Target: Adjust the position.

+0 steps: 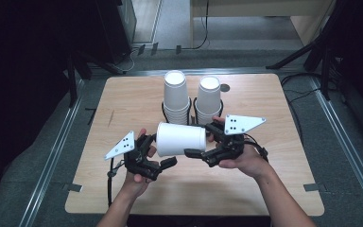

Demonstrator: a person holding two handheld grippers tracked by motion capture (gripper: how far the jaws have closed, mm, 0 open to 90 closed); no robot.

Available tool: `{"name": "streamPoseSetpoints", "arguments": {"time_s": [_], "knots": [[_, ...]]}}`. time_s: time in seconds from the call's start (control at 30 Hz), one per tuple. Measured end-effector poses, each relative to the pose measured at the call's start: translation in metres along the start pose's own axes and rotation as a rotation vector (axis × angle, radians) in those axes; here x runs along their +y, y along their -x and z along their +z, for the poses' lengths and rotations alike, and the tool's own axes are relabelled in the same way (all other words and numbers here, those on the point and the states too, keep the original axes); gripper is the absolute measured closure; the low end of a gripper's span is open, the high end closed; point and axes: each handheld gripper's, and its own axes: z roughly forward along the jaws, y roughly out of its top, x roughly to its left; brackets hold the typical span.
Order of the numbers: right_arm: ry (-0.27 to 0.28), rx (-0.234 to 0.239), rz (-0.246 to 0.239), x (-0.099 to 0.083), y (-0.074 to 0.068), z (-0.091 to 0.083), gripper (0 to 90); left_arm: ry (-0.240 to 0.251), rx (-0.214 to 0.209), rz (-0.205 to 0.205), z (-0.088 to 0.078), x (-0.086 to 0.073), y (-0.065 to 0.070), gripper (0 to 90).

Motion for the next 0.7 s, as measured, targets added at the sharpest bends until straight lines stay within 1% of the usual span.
{"name": "streamPoseSetpoints", "arguments": {"time_s": [0.1,0.2,0.33,0.7], "knots": [[0.004,0.006,0.008,-0.0034,0.0005,0.0011,22.8,0.019,-0.010,-0.006,-0.0007,0.0009,0.0004,0.0],[0.007,0.017,0.008,-0.0046,-0.0001,0.0014,22.8,0.026,-0.024,-0.010,-0.0015,0.0018,0.0001,0.0],[0.007,0.030,0.009,-0.0043,-0.0006,0.0010,22.8,0.026,-0.034,-0.012,-0.0014,0.0022,-0.0002,0.0],[-0.021,0.044,0.006,-0.0057,-0.0019,0.0021,22.8,0.029,-0.058,0.000,0.0011,0.0036,0.0013,0.0]]}}
